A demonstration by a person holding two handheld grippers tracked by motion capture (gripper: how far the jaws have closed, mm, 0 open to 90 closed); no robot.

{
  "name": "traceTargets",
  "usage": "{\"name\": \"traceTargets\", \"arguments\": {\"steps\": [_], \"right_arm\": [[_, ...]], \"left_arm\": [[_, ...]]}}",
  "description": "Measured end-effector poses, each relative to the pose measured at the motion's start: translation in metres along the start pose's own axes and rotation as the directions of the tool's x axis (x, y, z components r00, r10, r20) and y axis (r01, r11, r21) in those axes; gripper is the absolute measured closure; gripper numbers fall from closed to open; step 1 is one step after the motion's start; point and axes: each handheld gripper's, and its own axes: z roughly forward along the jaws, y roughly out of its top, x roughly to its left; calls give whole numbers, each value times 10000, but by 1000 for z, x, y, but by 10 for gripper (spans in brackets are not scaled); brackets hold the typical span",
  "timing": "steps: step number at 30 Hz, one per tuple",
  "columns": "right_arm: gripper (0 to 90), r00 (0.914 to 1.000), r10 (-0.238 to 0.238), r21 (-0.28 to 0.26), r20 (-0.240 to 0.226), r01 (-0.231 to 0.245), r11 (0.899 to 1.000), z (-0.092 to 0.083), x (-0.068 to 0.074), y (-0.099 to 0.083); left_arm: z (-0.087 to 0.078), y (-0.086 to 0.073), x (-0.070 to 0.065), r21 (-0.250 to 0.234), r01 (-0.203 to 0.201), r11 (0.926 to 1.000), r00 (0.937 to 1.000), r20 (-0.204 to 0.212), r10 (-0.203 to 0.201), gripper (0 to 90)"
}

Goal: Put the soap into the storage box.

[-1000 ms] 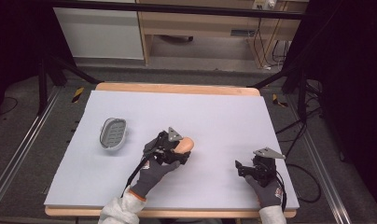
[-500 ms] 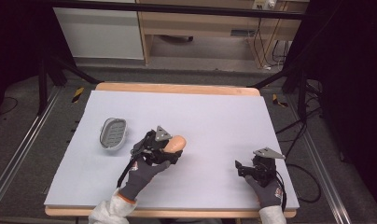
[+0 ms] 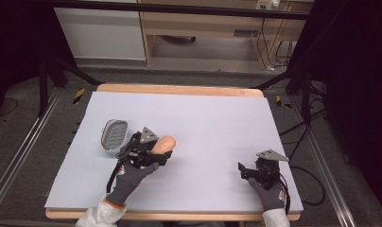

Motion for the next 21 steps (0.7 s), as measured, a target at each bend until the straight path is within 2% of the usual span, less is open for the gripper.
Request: {"name": "traceTargets", "arguments": {"steps": [9, 21], "right_arm": [[125, 10000, 19, 11, 32, -20, 10000, 0, 0, 0], [125, 10000, 18, 14, 37, -18, 10000, 0, 0, 0]], "left_arm": [[-14, -8, 17, -161, 365, 9992, 9989, -290, -370, 316], [-35, -8, 42, -436, 682, 9967, 9944, -773, -715, 316]]}}
